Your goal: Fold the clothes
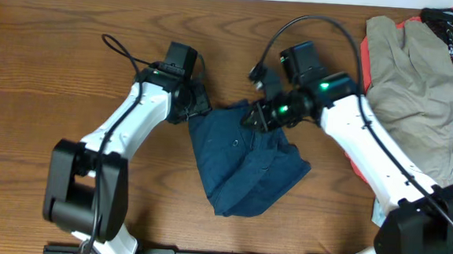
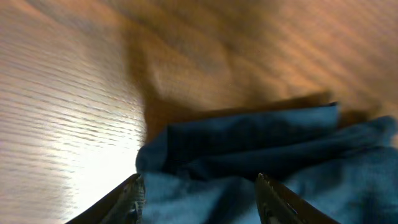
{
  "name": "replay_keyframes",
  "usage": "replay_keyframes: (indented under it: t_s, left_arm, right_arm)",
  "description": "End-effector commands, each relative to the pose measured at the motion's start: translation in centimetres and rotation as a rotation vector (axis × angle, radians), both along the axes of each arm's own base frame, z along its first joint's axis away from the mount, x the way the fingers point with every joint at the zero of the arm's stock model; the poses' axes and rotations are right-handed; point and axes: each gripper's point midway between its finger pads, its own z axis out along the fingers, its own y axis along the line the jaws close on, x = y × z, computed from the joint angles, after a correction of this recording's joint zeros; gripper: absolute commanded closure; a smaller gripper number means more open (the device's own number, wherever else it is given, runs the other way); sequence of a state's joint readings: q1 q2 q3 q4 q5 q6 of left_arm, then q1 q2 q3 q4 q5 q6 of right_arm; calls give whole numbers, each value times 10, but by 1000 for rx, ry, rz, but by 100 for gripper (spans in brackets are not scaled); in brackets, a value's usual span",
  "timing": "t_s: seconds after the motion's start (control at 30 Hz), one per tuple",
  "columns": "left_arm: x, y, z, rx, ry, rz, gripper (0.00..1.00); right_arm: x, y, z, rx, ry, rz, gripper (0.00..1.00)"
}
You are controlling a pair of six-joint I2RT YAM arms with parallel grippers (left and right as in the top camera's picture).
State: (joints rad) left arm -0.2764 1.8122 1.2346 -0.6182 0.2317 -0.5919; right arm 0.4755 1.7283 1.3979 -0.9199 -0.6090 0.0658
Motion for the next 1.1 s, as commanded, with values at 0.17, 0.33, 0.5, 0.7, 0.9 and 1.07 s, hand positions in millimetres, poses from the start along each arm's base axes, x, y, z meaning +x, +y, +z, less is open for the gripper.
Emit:
replay_keyframes:
  t_s: [0.17,0.33,0.5,0.7,0.9,1.07]
  left_arm:
    - [-10,-13,-34,-11,100,-51,42]
    - [-21,-13,-45,6,153,-60,42]
    - [-36,-8,-46,23,218,-59,42]
    - [-65,1,-47,59,331,-95,42]
    - [-64,6,-40,58,309,-135,41]
    - [-53,16,-21,40,250,-100,40]
  right_arm:
    - [-42,-70,-83,-544,213,-78,87]
    - [-52,-106,-114,-710,220,-143,86]
    - [-55,-113,-149,-701,184,-172,83]
    - [-49,-117,-177,-679,96,-200,72]
    - [2,-119,-173,-699,-126,-275,49]
    - [46,-105,-143,-664,-277,-283,42]
